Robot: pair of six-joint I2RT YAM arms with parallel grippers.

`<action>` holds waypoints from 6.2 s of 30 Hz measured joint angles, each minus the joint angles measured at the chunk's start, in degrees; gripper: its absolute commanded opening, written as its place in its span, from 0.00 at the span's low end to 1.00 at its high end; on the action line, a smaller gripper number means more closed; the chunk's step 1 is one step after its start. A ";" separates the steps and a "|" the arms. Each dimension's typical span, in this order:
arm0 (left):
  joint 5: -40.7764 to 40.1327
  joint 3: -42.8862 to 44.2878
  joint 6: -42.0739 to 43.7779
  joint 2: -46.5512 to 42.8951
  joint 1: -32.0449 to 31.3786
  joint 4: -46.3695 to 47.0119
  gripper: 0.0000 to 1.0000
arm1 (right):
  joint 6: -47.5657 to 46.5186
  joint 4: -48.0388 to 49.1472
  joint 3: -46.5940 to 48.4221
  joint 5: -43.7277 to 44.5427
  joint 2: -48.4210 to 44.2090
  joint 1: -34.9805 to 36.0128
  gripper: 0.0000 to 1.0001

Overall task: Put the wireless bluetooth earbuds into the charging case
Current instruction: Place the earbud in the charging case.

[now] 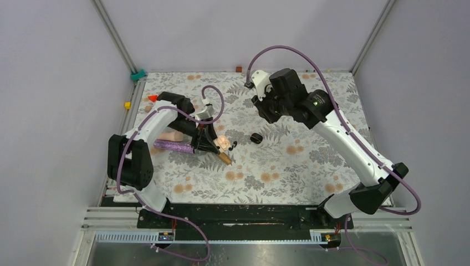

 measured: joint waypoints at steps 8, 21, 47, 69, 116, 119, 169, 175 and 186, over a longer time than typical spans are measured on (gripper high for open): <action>-7.98 -3.63 -21.14 -3.76 -1.90 17.75 0.00 | -1.97 -0.02 -0.07 -0.46 -0.70 0.52 0.28; -20.72 -25.42 -67.36 -24.92 -3.89 78.93 0.00 | -1.81 1.66 -0.07 -0.37 -0.70 1.77 0.28; -20.39 -38.58 -95.93 -26.49 -7.69 119.89 0.00 | -7.50 13.75 -6.40 11.34 2.08 15.63 0.28; -20.37 -38.58 -93.83 -26.49 -7.69 117.66 0.00 | -6.49 13.68 -6.38 12.83 2.08 18.12 0.27; -17.40 -39.45 -87.17 -28.11 -7.58 113.35 0.00 | -3.48 9.90 -4.13 11.04 3.32 19.74 0.28; -17.29 -39.45 -86.88 -28.11 -7.58 113.35 0.00 | -3.10 9.75 -4.11 10.93 3.21 19.74 0.28; -9.38 -39.47 -85.05 -29.70 -7.32 112.37 0.00 | -1.22 3.80 0.68 3.74 -6.23 18.21 0.95; -5.75 -39.45 -85.05 -29.70 -7.32 112.37 0.00 | -1.73 9.86 -6.10 4.17 -11.78 12.31 0.99; 0.22 -37.00 -79.25 -29.81 -7.65 104.61 0.00 | -1.16 13.70 -11.56 4.52 -4.72 11.04 0.99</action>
